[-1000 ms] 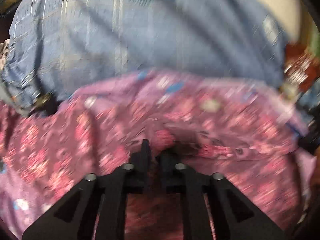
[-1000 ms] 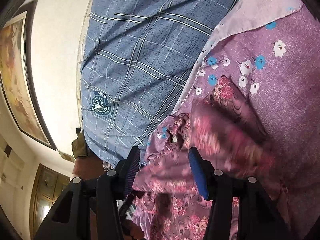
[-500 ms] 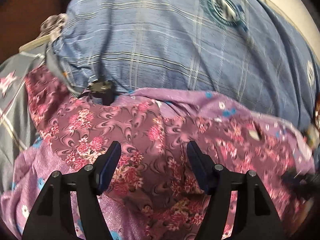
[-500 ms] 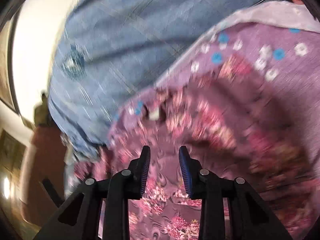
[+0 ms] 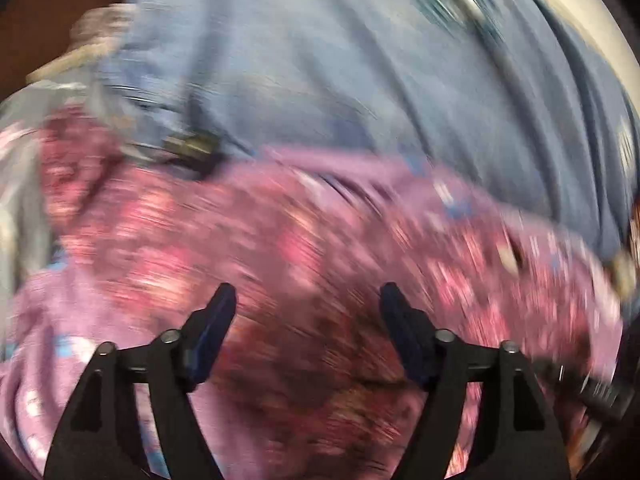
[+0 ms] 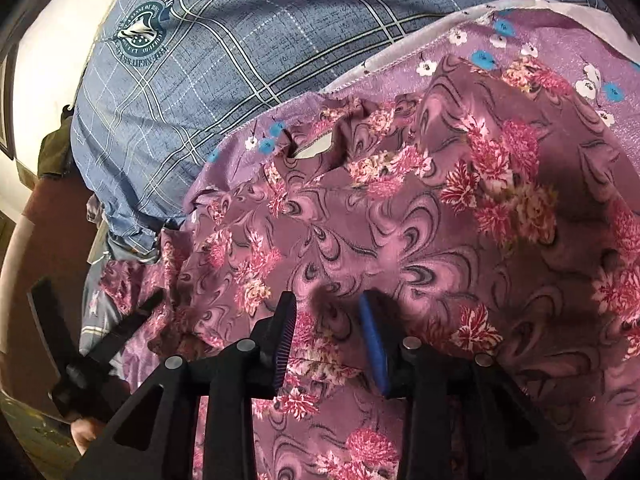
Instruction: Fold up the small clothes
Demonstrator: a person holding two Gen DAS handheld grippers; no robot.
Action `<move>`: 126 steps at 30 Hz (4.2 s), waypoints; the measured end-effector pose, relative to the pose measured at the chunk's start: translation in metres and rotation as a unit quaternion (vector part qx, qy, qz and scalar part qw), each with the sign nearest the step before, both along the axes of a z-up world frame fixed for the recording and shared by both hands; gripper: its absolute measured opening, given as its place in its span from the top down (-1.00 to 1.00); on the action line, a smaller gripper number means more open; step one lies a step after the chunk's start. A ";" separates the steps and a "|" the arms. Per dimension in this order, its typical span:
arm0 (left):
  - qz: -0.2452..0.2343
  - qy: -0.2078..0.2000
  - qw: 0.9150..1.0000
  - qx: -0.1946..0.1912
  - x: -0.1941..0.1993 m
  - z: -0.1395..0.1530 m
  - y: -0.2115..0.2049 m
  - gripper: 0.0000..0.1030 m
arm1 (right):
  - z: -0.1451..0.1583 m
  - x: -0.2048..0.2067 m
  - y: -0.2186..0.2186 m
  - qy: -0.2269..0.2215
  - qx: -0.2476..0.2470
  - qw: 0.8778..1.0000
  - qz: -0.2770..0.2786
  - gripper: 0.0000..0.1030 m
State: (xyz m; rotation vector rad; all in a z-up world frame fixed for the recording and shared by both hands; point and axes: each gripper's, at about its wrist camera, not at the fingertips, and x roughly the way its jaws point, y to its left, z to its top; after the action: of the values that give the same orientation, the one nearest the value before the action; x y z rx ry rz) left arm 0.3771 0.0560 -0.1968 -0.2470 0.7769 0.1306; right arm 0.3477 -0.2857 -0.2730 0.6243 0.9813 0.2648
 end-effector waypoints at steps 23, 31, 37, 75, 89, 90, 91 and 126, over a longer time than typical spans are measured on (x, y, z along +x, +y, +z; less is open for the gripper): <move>0.169 0.007 0.934 -0.314 0.009 -0.076 0.213 -0.70 | 0.003 0.007 0.012 -0.013 -0.030 0.999 0.015 0.31; 0.165 -0.034 0.926 -0.337 0.025 -0.074 0.218 -0.50 | 0.002 0.007 0.012 -0.021 -0.029 0.999 0.024 0.31; 0.161 -0.043 0.953 -0.254 0.028 -0.061 0.214 0.84 | 0.004 0.006 0.014 -0.024 -0.045 0.998 0.028 0.39; -0.452 0.000 0.891 0.035 -0.089 0.030 -0.126 -0.55 | 0.064 -0.012 -0.093 -0.093 0.026 0.993 -0.072 0.05; -0.130 0.116 0.985 0.006 0.000 -0.046 -0.035 -0.56 | 0.085 -0.020 0.093 -0.202 -0.215 0.944 0.146 -0.41; -0.130 0.121 0.984 0.004 0.000 -0.049 -0.038 -0.56 | 0.083 -0.018 0.102 -0.207 -0.223 0.941 0.149 -0.41; -0.130 0.125 0.983 -0.001 -0.001 -0.051 -0.038 -0.56 | 0.078 -0.014 0.114 -0.209 -0.240 0.936 0.153 -0.39; -0.137 0.095 0.985 0.044 0.007 -0.053 -0.091 -0.62 | 0.027 0.030 -0.086 -0.023 -0.147 0.984 -0.102 0.84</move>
State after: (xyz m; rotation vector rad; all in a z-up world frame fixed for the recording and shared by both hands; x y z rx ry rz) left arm 0.3840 -0.0352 -0.2496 -0.0414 0.9854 -0.0715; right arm 0.3778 -0.3715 -0.2455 0.4417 0.8833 -0.0468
